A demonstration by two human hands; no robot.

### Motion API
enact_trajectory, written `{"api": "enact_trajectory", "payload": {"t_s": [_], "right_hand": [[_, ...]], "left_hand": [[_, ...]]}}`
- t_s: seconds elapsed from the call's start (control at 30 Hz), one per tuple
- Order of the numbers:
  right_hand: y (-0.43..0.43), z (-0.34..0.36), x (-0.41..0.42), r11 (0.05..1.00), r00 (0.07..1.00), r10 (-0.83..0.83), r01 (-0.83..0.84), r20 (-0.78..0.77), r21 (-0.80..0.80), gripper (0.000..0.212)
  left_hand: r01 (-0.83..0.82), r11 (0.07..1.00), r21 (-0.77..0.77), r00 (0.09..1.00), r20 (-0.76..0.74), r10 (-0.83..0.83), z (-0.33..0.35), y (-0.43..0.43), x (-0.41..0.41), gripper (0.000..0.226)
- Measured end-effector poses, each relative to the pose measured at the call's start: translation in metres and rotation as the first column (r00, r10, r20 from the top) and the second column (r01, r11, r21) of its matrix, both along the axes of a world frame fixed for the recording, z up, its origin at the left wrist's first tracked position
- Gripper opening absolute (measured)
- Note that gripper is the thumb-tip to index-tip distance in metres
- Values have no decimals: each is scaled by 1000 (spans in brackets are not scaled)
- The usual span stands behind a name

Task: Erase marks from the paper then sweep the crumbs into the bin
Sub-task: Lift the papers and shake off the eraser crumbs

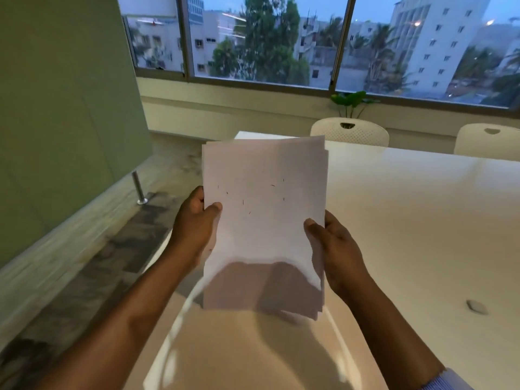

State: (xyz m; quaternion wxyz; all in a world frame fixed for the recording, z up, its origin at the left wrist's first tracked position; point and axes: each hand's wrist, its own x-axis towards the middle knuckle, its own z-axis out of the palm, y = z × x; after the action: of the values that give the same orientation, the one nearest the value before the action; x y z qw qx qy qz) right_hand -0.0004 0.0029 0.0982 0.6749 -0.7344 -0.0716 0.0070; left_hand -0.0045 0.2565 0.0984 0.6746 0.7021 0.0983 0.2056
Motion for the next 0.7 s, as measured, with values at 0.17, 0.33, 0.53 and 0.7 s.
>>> {"api": "enact_trajectory", "payload": {"t_s": [0.17, 0.33, 0.53, 0.7], "right_hand": [[39, -4, -14, 994, 984, -84, 72, 160, 81, 38], [55, -21, -15, 992, 985, -119, 112, 123, 63, 39], [43, 2, -2, 990, 949, -139, 138, 283, 25, 27], [43, 82, -3, 937, 624, -345, 269, 701, 221, 27]], "left_hand": [[-62, 992, 113, 992, 118, 49, 9, 10, -17, 31], [-77, 968, 237, 988, 150, 42, -17, 13, -25, 36], [-122, 971, 204, 986, 133, 96, -13, 17, -16, 33], [-112, 973, 200, 984, 156, 81, -15, 18, -13, 33]]}}
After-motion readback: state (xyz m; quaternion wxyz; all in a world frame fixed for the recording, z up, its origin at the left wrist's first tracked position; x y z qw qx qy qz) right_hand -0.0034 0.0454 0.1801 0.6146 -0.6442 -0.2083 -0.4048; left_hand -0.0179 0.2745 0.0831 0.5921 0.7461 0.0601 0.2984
